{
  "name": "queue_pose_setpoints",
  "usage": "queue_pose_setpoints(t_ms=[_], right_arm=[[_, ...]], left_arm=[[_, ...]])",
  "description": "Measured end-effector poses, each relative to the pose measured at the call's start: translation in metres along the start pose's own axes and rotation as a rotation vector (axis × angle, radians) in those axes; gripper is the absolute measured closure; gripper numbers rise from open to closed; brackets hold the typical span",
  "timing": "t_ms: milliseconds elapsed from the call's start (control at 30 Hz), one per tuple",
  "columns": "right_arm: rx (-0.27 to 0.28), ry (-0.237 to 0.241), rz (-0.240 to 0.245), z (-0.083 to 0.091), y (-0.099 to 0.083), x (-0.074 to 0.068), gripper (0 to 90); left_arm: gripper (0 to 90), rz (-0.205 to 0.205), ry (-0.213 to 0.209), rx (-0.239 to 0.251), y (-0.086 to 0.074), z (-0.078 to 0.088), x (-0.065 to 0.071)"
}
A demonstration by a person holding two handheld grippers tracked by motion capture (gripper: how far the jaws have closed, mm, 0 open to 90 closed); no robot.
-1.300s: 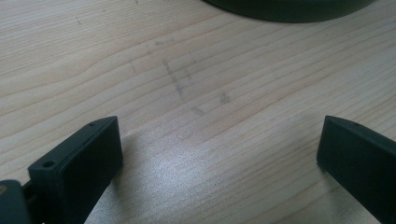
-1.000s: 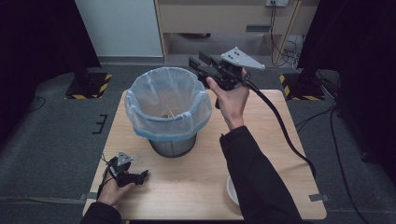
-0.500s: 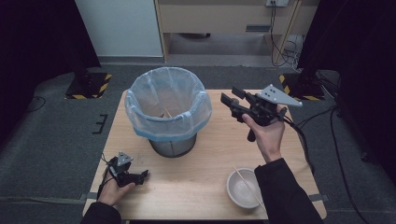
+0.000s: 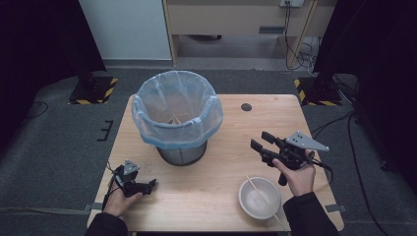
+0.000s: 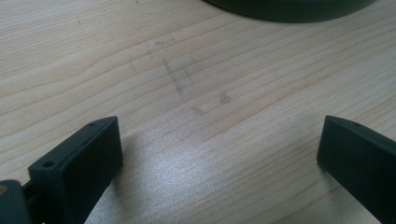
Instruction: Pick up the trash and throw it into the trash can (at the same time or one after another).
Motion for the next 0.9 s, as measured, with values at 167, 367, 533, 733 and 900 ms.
queue_pose_setpoints(t_ms=[167,367,533,733,900], right_arm=[[-0.081,-0.034,0.016,0.009,-0.035,0.012,44.2],[-0.163,-0.063,-0.004,0.018,-0.064,0.018,47.4],[-0.255,-0.086,0.009,0.027,-0.089,0.02,51.4],[-0.347,-0.087,0.012,0.038,-0.11,0.019,55.0],[-0.415,-0.086,-0.006,0.044,-0.124,0.02,58.7]], left_arm=[[0.0,0.0,0.0,0.0,0.0,0.0,0.0],[0.0,0.0,0.0,0.001,0.0,0.0,0.0],[0.0,-0.001,-0.001,0.0,0.0,0.0,0.0],[0.0,0.0,-0.001,0.001,0.0,0.0,0.0],[0.0,0.0,-0.001,0.001,0.0,0.0,0.0]])
Point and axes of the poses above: each handheld gripper's, and its own axes: z roughly backward along the jaws, y roughly out of its top, x roughly to its right, the point moved 9 cm from there along -z, roughly forward along the jaws, and after that the axes turned 14 degrees about -z, right-handed, at the moved point
